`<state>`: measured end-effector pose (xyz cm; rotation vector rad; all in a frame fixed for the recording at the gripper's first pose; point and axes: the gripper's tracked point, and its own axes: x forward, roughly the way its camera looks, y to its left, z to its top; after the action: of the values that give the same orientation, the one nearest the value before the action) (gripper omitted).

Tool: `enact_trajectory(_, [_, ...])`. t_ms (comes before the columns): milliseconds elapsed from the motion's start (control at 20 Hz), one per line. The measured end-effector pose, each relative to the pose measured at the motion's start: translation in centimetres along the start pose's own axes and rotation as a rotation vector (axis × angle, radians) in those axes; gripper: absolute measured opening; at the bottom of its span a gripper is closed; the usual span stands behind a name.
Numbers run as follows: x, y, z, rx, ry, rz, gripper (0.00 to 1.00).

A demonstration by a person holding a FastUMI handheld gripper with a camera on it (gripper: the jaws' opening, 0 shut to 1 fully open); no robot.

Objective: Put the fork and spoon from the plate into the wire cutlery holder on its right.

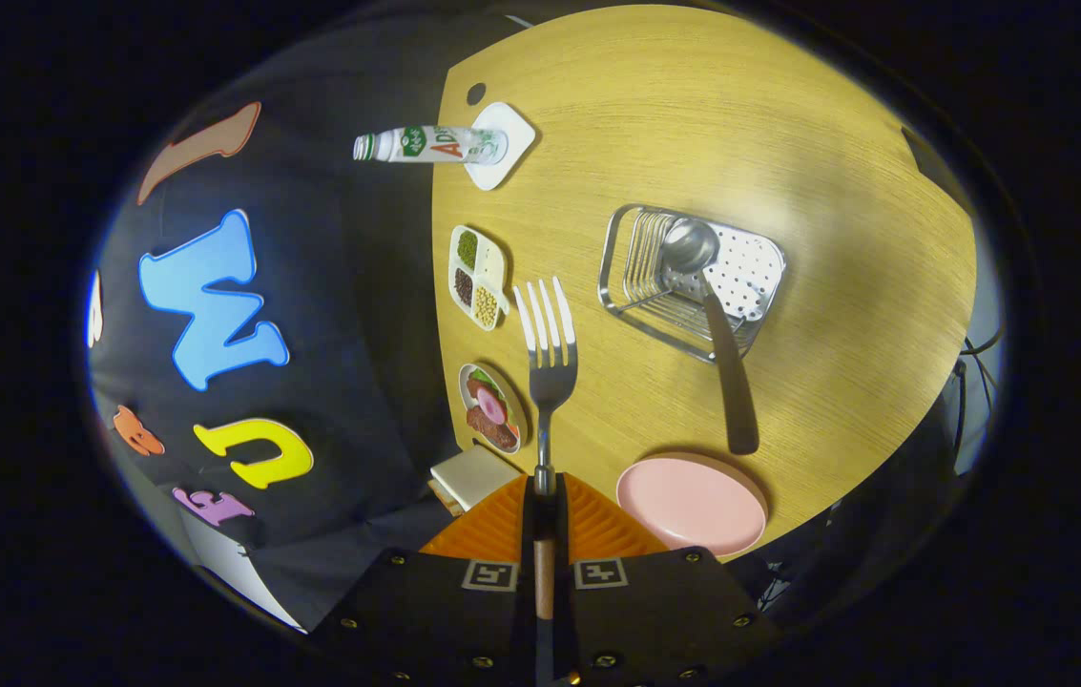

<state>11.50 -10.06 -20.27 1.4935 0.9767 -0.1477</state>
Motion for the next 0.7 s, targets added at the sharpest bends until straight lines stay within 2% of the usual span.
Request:
enact_trajectory(550, [1.9, -1.9, 1.3, 0.239, 0.043, -0.03, 0.07])
enact_trajectory(700, [2.1, -2.5, 1.6, 0.263, 0.037, -0.05, 0.07])
